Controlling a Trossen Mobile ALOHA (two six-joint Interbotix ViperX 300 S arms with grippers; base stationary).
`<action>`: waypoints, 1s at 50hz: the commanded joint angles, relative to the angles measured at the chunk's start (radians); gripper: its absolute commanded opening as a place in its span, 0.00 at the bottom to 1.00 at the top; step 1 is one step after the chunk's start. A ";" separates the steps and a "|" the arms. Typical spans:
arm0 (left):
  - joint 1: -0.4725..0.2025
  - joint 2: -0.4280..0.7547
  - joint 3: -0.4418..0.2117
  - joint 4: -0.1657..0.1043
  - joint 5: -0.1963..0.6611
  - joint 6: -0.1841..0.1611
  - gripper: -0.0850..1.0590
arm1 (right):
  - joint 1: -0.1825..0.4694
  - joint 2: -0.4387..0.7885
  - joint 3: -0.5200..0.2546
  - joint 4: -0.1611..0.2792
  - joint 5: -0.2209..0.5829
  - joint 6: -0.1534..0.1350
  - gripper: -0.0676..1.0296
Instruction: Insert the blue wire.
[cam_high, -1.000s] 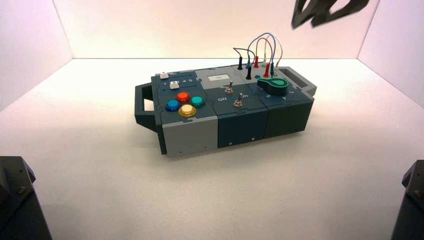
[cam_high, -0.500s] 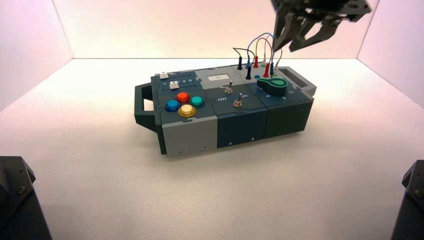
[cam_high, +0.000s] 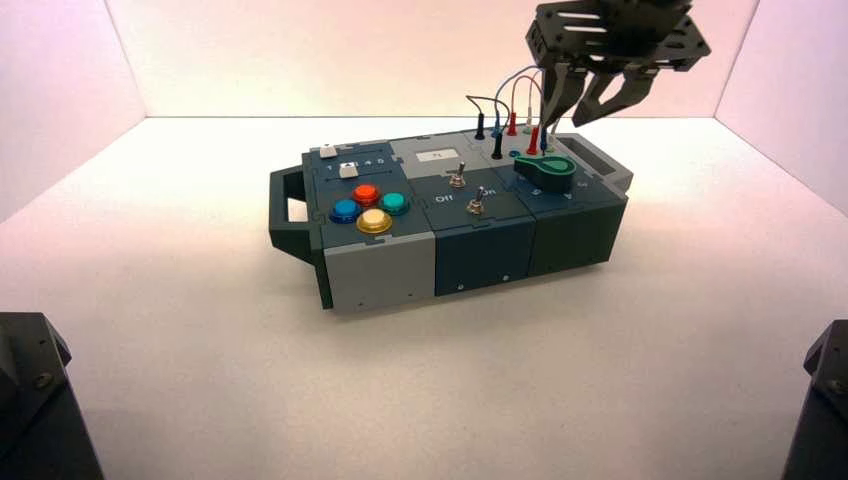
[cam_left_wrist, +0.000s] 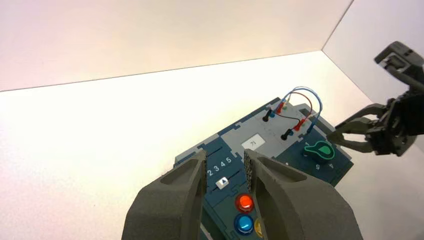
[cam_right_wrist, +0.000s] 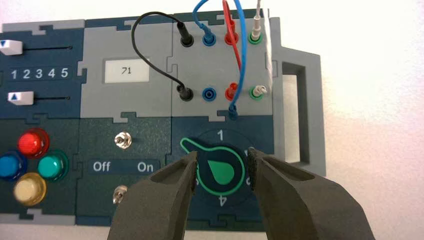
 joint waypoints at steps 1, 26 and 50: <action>-0.005 0.005 -0.038 0.002 -0.005 0.002 0.44 | -0.002 0.018 -0.037 -0.008 -0.009 -0.003 0.53; -0.005 0.005 -0.041 0.002 -0.002 0.002 0.44 | -0.031 0.083 -0.094 -0.032 -0.009 -0.003 0.45; -0.005 0.005 -0.041 0.002 -0.002 0.002 0.44 | -0.037 0.110 -0.107 -0.052 -0.009 -0.018 0.31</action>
